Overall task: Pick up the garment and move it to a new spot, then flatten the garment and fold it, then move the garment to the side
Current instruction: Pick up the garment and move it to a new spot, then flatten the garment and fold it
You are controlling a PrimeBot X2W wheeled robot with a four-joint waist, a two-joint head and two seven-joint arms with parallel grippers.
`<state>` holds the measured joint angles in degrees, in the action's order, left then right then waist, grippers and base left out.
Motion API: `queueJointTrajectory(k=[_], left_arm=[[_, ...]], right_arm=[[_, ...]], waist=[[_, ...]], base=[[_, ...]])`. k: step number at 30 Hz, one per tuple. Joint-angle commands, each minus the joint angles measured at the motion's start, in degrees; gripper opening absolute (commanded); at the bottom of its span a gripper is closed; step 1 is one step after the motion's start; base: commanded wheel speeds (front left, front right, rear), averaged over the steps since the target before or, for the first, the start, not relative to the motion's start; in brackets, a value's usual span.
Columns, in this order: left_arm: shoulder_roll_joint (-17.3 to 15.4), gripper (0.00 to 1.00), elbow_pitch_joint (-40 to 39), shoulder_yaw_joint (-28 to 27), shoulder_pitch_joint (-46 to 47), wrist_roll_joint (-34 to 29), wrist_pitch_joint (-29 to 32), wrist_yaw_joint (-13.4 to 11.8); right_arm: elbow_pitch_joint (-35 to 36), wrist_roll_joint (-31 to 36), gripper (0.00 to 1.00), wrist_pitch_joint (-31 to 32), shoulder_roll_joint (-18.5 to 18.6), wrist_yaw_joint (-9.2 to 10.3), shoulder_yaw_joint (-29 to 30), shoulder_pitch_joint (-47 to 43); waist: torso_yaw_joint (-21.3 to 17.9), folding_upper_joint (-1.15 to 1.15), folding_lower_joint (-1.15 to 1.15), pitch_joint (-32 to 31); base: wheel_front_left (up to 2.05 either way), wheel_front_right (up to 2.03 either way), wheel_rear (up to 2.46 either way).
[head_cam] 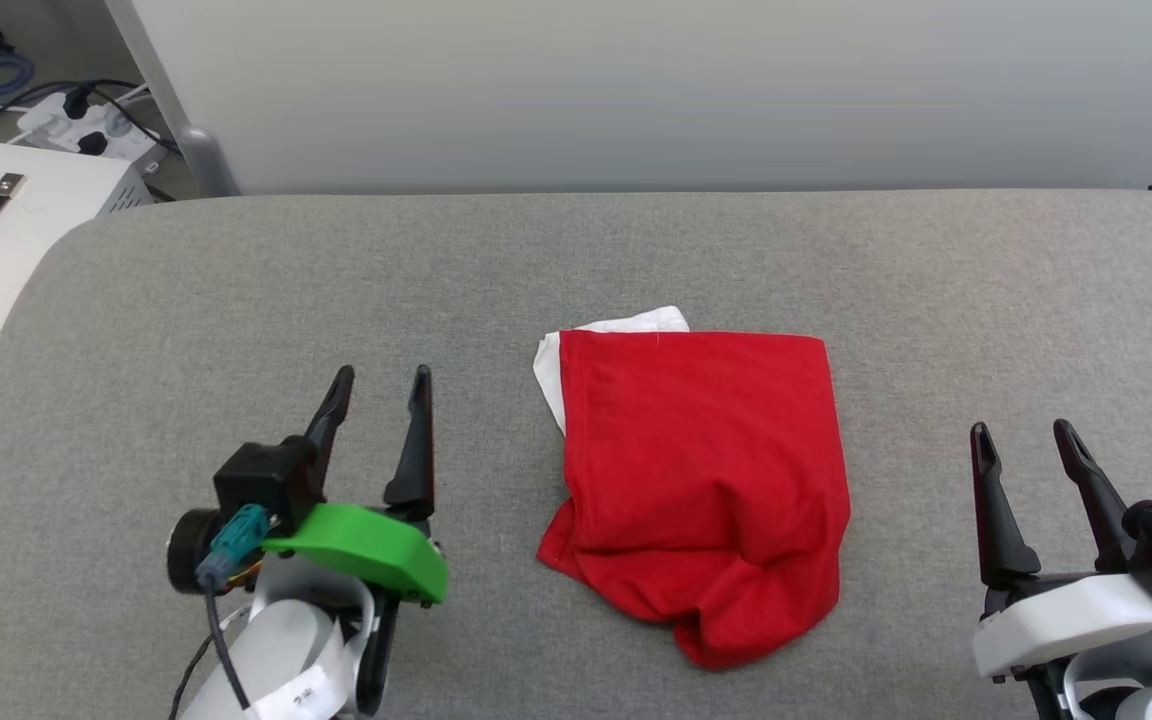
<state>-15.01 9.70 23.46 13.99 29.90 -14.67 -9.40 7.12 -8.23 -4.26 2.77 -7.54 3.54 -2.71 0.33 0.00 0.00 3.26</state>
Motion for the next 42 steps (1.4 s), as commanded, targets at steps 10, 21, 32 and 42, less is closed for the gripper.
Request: queueJointTrajectory(k=[10, 21, 32, 42], left_arm=[[-4.5, 1.00, -3.7, -4.2, -8.5, -0.8, -0.2, 0.1], [-5.0, 1.00, -4.0, -2.9, -8.7, -1.1, 0.6, -0.1], [-3.9, 1.00, -5.3, -2.8, -6.2, -1.6, 0.3, -0.5], [-1.2, 1.00, -4.9, -1.9, -2.6, -2.5, -0.1, 0.8]], right_arm=[[0.6, 1.2, 1.00, 2.2, 0.1, 0.05, -0.2, -3.2], [1.6, 1.6, 1.00, 3.3, 0.1, 0.05, 0.0, -3.5], [-3.5, 0.5, 1.00, 19.6, 3.3, 0.05, -10.6, 3.5], [-8.2, -8.3, 1.00, 35.4, 12.2, 0.05, -33.2, 19.7]], waist=[[0.9, 0.00, 0.00, -2.5], [1.3, 0.00, 0.00, -2.2], [2.7, 0.00, 0.00, 1.5], [7.1, 0.00, 0.00, 5.9]], base=[[0.00, 0.00, 0.00], [0.00, 0.00, 0.00], [0.00, 0.00, 0.00], [0.00, 0.00, 0.00]])
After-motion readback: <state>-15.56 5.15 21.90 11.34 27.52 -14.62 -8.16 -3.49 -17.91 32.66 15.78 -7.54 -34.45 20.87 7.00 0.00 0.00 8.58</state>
